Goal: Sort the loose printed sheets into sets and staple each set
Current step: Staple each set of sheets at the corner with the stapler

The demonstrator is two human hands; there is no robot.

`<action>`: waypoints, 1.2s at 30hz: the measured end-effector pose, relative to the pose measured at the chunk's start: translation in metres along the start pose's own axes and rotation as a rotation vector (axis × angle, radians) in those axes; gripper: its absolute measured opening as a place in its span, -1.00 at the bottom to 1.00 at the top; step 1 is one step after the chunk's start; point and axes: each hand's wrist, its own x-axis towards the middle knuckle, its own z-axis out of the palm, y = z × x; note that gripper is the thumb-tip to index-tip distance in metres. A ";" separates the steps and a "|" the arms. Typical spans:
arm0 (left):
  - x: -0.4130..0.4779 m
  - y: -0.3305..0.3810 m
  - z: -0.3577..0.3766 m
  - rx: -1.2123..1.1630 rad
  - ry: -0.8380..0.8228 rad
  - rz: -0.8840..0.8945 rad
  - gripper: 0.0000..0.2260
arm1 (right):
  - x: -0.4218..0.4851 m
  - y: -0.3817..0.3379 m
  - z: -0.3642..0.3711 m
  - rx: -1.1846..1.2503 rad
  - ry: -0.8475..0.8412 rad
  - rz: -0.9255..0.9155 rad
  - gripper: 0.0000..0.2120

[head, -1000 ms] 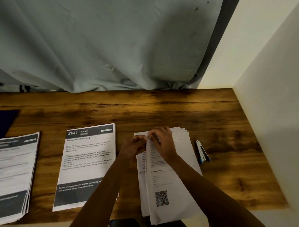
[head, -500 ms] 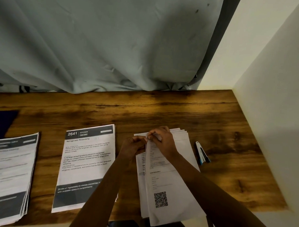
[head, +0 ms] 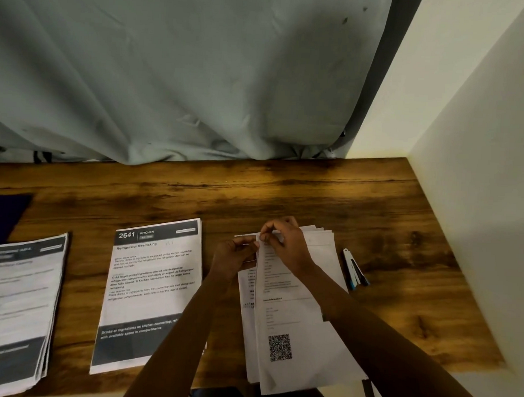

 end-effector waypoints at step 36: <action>-0.011 -0.008 -0.017 0.265 0.367 0.149 -0.99 | 0.014 0.049 -0.072 -0.385 -0.250 0.143 -0.82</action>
